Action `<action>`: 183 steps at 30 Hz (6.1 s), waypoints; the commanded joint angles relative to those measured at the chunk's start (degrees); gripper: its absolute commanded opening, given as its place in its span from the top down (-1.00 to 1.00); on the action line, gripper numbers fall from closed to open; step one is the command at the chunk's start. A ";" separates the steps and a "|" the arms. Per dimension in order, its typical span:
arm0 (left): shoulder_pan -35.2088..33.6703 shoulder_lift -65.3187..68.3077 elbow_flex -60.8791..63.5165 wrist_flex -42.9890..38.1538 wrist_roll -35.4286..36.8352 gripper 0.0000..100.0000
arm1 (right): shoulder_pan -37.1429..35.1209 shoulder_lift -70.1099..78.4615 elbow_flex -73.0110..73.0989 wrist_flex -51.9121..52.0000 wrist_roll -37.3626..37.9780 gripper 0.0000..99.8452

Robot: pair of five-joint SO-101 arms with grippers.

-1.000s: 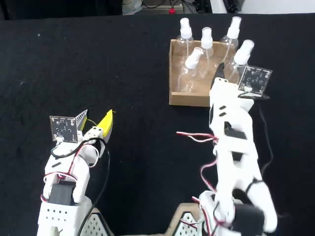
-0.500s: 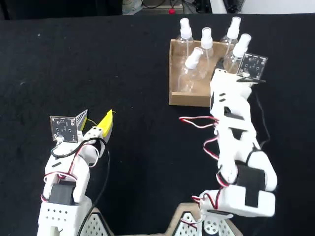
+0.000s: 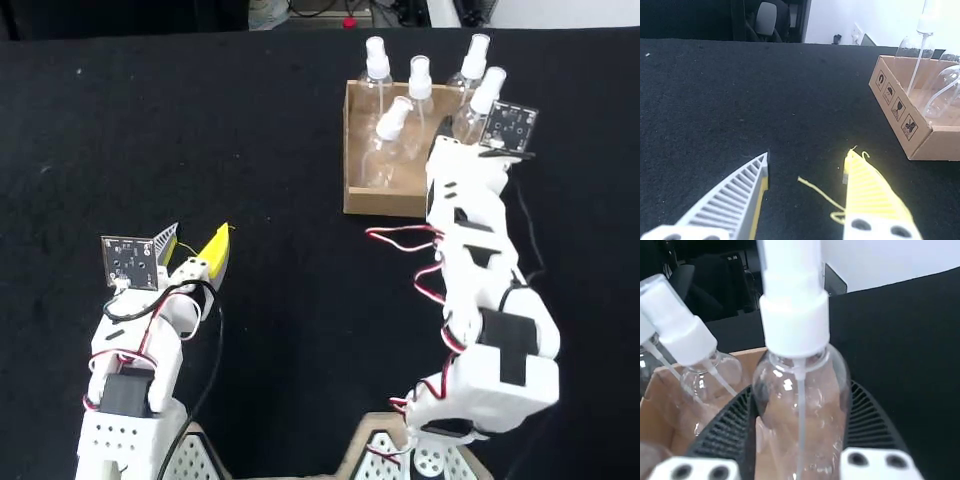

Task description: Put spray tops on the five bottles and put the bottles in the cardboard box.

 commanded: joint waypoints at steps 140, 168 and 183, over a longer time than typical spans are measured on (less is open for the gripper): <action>-0.40 -0.97 -0.75 6.77 -0.44 0.94 | -12.40 -116.97 50.59 80.44 0.53 0.92; -23.43 -1.05 1.19 40.97 -0.09 0.94 | -12.84 -113.27 52.44 98.02 0.53 0.91; -16.92 -1.41 1.19 40.97 -0.09 0.94 | -12.84 -115.74 52.35 99.25 0.53 0.91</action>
